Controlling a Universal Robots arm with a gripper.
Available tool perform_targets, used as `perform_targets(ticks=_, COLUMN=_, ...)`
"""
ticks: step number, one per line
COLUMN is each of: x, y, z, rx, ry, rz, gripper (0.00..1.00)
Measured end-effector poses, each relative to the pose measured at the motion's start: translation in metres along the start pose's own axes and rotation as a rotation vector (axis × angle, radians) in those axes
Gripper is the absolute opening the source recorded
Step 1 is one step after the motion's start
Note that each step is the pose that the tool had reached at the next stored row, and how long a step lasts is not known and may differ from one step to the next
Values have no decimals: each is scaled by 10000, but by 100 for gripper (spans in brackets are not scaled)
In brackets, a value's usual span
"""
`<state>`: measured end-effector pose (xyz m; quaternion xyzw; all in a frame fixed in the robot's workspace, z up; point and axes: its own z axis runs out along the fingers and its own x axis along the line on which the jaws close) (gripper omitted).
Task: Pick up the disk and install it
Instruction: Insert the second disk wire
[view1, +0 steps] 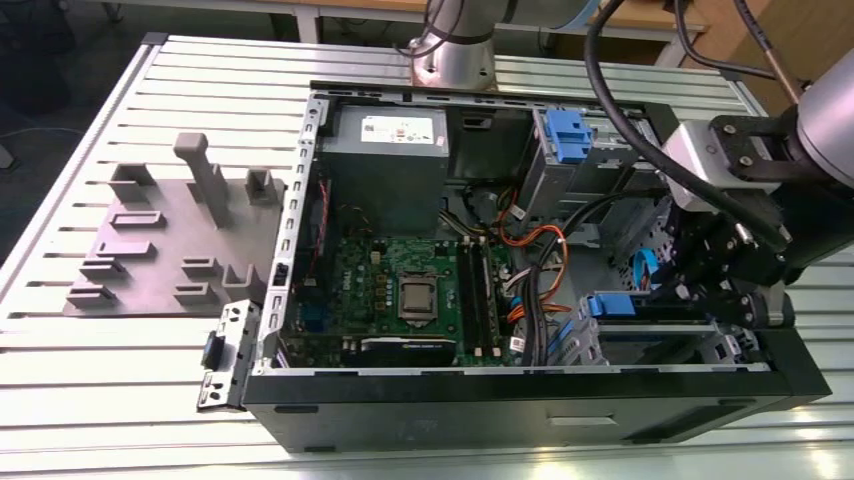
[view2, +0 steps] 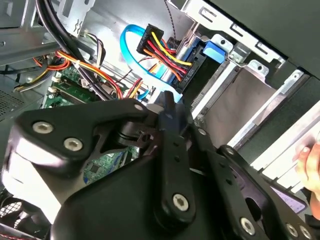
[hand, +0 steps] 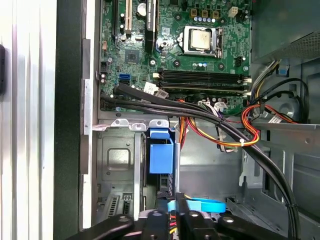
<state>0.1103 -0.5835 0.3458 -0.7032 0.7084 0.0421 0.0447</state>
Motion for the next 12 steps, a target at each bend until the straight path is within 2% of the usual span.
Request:
perform_targets(ticks=1, x=0, y=0, z=-1, rx=0, ry=1, rz=0, gripper=22)
perform_targets(ticks=3, x=-1, y=0, z=-4, rx=0, ry=1, rz=0, gripper=11)
perform_targets(ticks=12, x=-5, y=0, z=-17, rx=0, ry=2, rz=0, gripper=11)
